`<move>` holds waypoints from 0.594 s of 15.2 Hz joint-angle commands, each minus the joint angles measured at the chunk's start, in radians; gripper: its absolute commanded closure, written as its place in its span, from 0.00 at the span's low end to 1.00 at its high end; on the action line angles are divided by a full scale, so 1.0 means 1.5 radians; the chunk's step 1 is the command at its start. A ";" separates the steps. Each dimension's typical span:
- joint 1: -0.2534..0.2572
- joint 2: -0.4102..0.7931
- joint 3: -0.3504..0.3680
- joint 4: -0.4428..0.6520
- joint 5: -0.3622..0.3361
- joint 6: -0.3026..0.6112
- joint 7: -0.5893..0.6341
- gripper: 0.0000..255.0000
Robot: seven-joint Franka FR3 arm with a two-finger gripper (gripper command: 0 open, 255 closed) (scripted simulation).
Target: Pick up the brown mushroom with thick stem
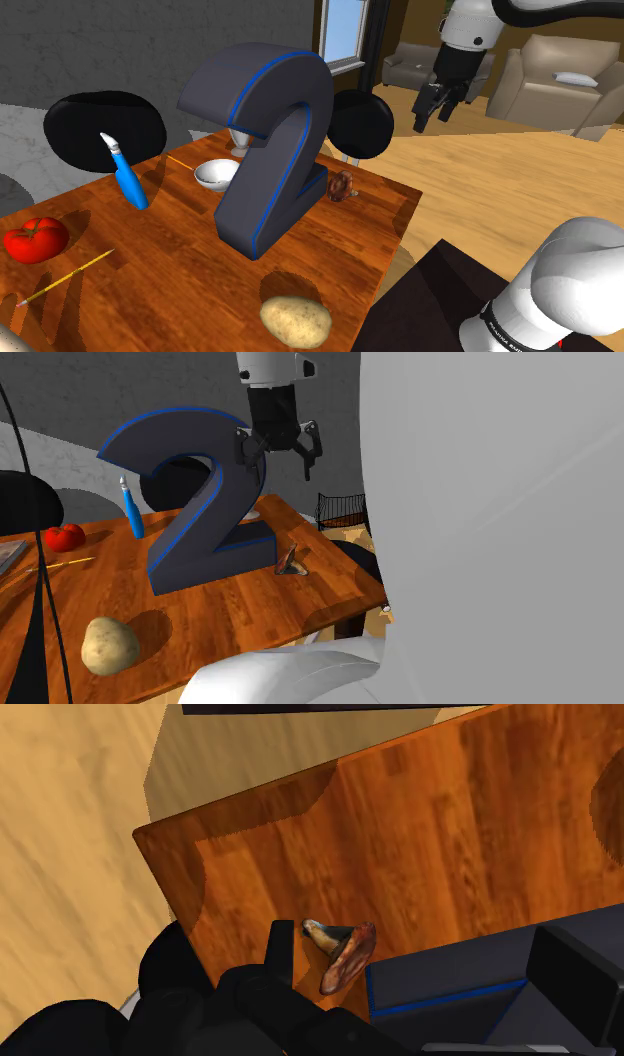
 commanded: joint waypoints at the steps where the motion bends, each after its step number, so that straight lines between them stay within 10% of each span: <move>1: 0.000 0.000 0.000 0.000 0.000 0.000 0.000 0.00; 9: -0.015 0.219 -0.038 0.066 0.051 0.068 0.015 0.00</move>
